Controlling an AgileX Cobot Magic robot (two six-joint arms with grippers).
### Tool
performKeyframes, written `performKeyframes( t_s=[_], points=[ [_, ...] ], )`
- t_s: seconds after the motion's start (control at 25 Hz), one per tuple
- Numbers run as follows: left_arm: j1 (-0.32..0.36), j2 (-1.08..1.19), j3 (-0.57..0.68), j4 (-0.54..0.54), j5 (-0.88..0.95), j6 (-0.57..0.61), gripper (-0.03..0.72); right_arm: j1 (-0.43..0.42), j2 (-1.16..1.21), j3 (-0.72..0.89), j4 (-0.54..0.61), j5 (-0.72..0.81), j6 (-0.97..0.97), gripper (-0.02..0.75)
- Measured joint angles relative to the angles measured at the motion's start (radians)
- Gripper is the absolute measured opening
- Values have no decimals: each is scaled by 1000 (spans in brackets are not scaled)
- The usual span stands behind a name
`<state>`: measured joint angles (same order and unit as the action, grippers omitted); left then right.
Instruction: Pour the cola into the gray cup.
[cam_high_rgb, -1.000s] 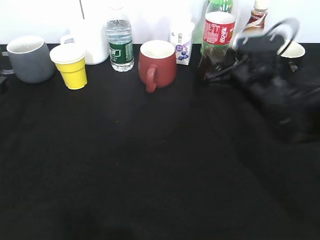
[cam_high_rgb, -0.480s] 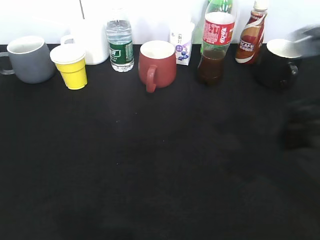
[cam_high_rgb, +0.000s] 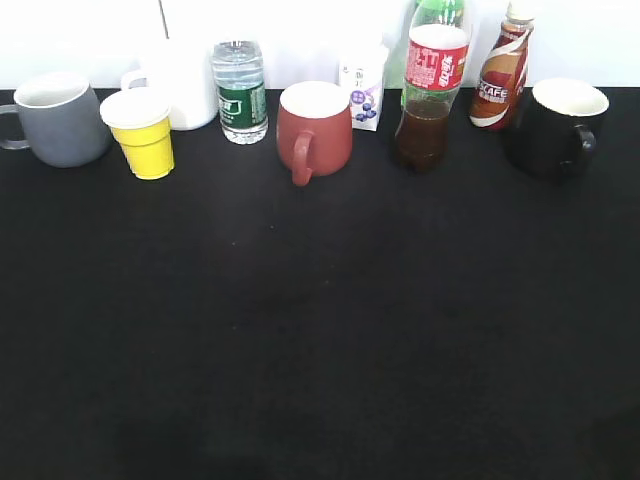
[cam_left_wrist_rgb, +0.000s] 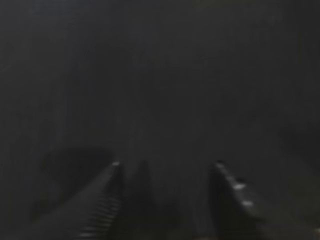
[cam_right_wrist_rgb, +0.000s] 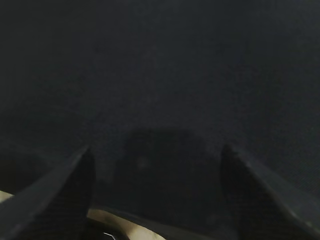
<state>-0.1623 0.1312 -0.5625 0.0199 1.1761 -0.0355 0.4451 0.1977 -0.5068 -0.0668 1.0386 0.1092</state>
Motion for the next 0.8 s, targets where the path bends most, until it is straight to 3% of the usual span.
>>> performKeyframes(
  t_s=[0.12,0.72,0.8],
  points=[
    [0,0,13,2,-55,0,510,0,0,1,9,0,-22,587],
    [7,-12,46,3,-111,0,512,-4,-10,1,38,1,-49,586],
    [68,-54,46,3,-111,0,512,-105,-21,1,47,1,-49,586]
  ],
)
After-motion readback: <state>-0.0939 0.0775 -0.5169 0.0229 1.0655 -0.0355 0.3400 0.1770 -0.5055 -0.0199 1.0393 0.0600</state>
